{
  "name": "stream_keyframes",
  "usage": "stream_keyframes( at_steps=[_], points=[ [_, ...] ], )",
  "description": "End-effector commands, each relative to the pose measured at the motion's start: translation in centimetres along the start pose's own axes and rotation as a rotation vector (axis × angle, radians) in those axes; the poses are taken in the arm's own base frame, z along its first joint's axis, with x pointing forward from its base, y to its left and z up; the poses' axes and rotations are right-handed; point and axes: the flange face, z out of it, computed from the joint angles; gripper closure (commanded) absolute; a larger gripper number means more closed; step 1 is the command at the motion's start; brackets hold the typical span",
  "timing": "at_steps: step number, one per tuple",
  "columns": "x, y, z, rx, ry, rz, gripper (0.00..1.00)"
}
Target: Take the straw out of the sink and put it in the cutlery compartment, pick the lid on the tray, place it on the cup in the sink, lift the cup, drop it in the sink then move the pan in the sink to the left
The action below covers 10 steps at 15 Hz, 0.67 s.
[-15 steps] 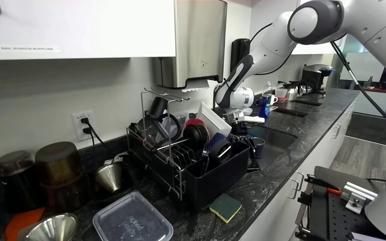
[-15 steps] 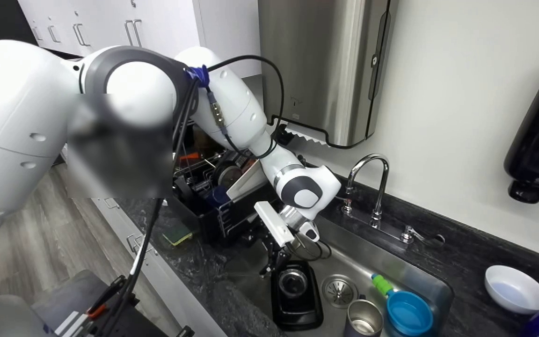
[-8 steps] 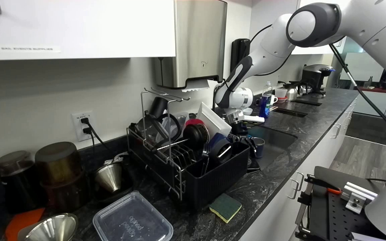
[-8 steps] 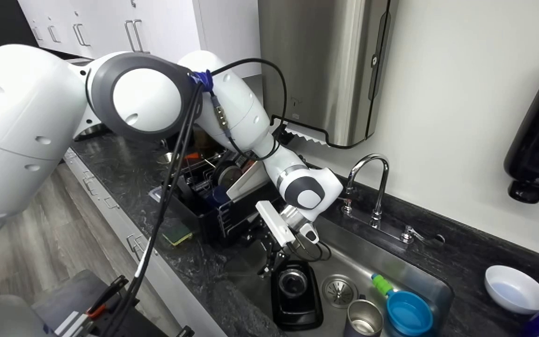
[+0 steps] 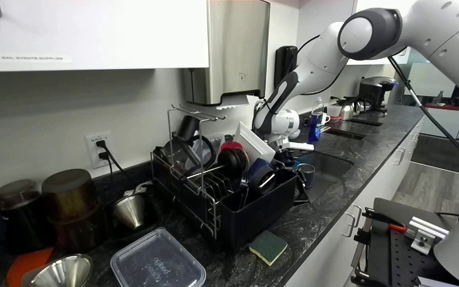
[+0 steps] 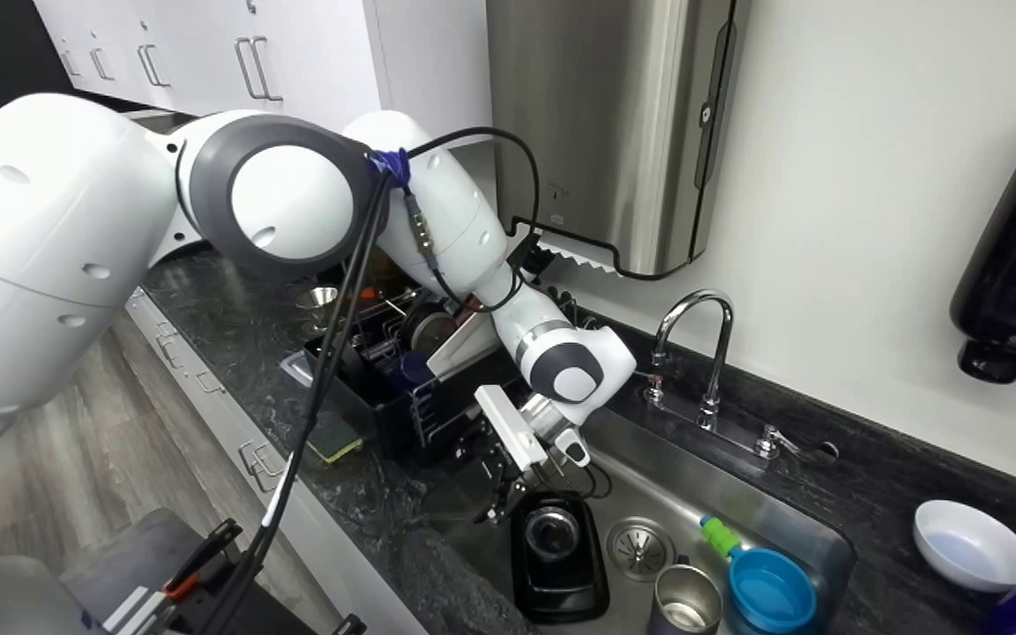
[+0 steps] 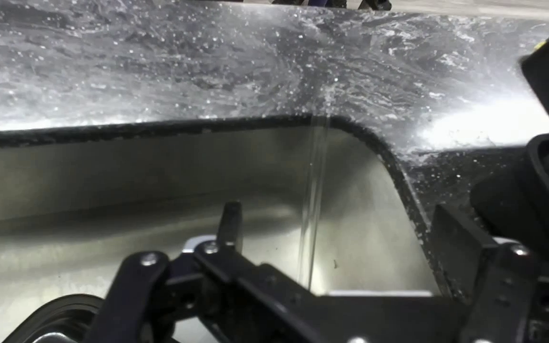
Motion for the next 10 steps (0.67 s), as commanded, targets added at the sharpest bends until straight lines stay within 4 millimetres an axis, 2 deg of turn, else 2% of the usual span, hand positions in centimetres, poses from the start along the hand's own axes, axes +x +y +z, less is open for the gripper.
stream_keyframes(
  at_steps=[1,10],
  points=[
    [0.2,-0.2,0.5,0.028,-0.016,0.012,0.0],
    [1.3,-0.5,2.0,0.016,-0.031,0.032,0.0]
  ],
)
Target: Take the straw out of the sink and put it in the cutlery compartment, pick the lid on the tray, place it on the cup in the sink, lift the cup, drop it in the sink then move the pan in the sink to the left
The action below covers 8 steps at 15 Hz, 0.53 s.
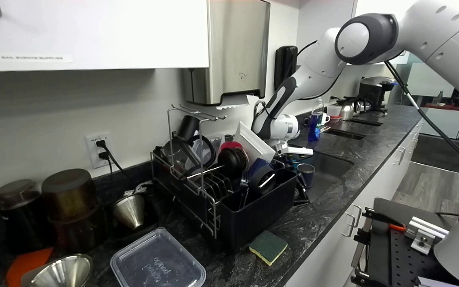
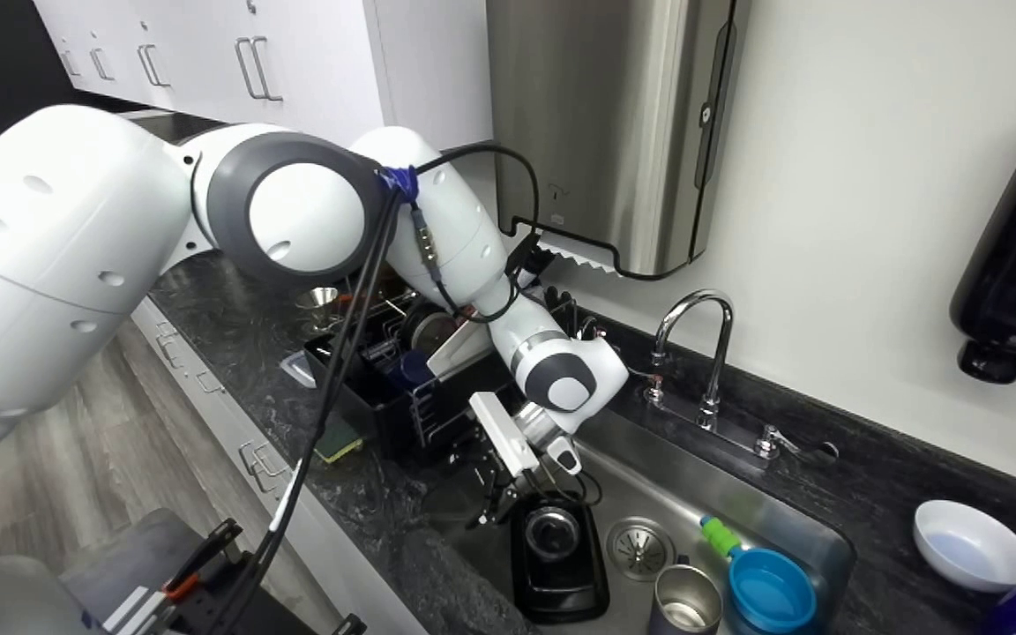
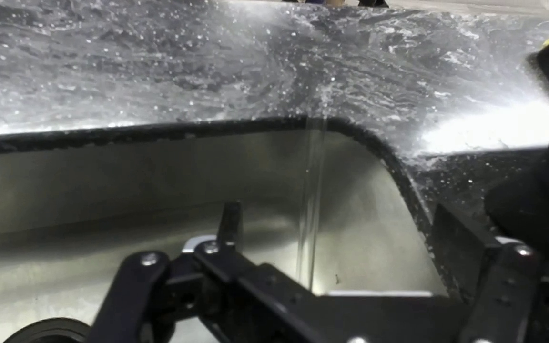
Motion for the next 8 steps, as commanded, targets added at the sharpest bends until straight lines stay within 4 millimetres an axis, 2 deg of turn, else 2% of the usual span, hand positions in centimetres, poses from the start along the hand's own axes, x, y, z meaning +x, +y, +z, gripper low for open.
stream_keyframes(
  at_steps=[1,5,8],
  points=[
    [0.6,-0.1,0.1,0.011,-0.001,0.016,0.0],
    [0.7,0.2,0.2,0.009,0.0,0.024,0.0],
    [0.7,1.6,-0.1,0.027,0.002,0.04,0.0]
  ],
)
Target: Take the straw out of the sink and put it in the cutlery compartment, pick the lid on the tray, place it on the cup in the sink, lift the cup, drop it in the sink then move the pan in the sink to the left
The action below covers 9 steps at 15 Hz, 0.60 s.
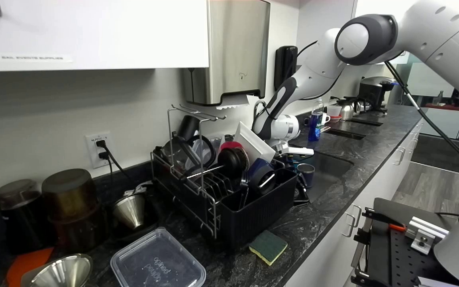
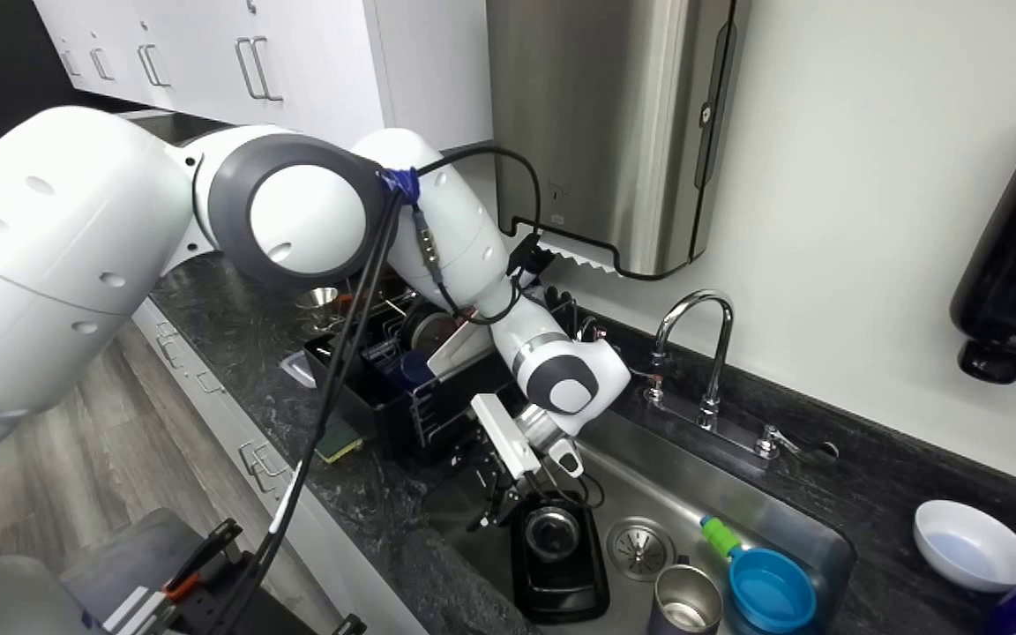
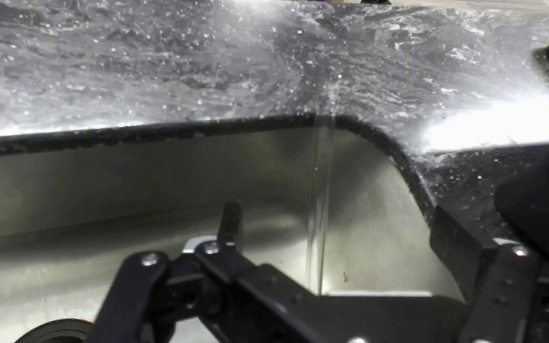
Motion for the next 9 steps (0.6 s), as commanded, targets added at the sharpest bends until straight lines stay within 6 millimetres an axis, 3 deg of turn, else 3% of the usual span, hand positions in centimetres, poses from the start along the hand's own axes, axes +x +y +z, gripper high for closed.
stream_keyframes(
  at_steps=[1,5,9],
  points=[
    [0.6,1.9,-0.4,0.033,0.005,0.034,0.0],
    [0.7,4.1,-1.1,0.049,0.02,0.065,0.0],
    [0.7,4.1,-1.1,0.049,0.017,0.061,0.0]
  ],
)
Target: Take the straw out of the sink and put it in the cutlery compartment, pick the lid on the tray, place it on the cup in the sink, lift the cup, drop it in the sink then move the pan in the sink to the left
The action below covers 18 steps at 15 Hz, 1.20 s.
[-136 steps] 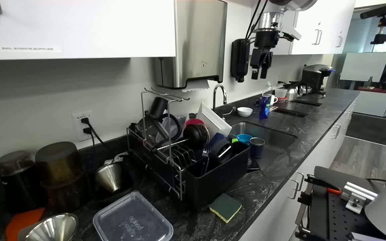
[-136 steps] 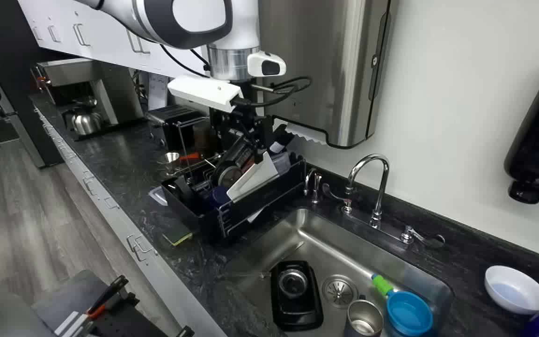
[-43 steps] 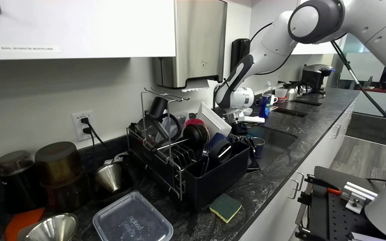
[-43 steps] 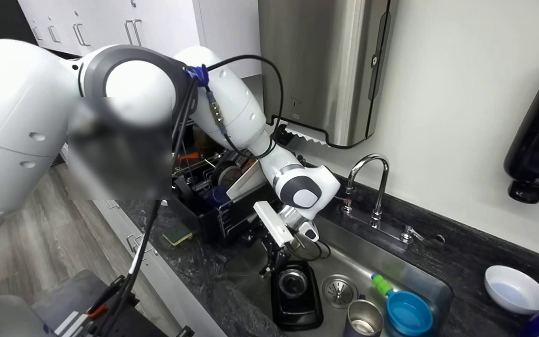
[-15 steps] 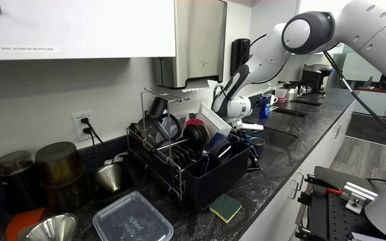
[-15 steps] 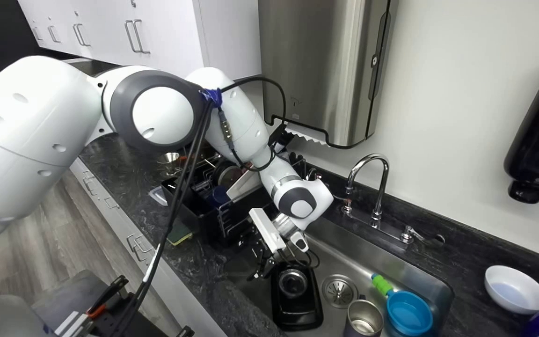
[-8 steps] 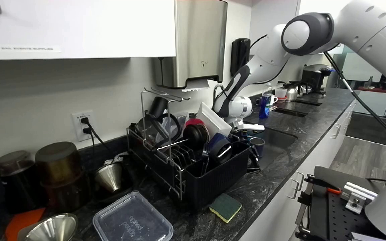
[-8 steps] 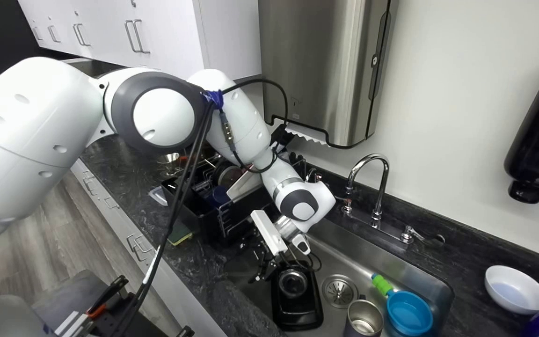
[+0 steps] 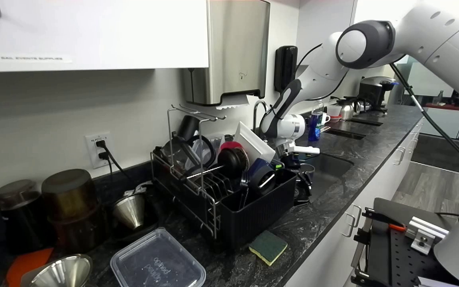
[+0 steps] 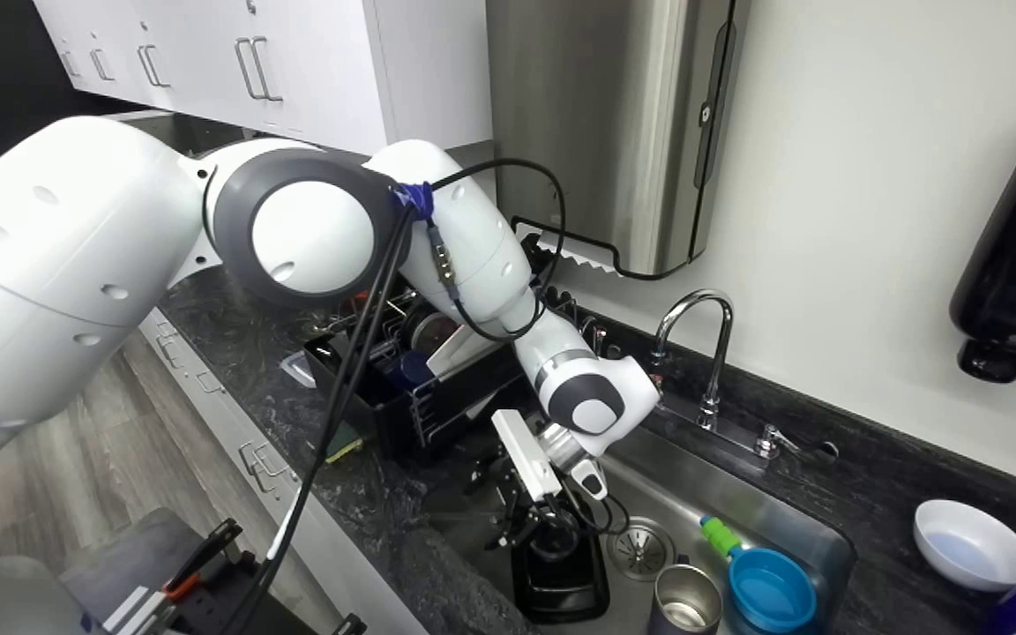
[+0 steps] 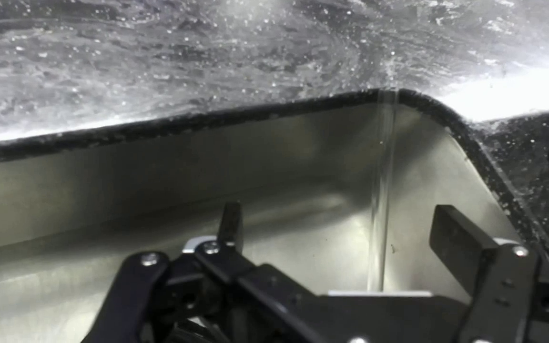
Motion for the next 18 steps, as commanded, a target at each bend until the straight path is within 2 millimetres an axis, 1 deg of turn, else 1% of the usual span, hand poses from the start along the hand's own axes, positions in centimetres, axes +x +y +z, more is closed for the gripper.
stream_keyframes(
  at_steps=[1,6,9,12,18],
  points=[
    [0.5,-0.6,0.2,0.01,-0.013,0.0,0.0],
    [1.0,-2.5,0.9,-0.028,-0.024,-0.021,0.0],
    [1.2,-3.3,1.6,-0.087,-0.031,-0.028,0.0],
    [1.5,-3.5,2.4,-0.136,-0.045,-0.026,0.0],
    [1.3,-3.7,2.9,-0.201,-0.062,-0.033,0.0]
  ],
)
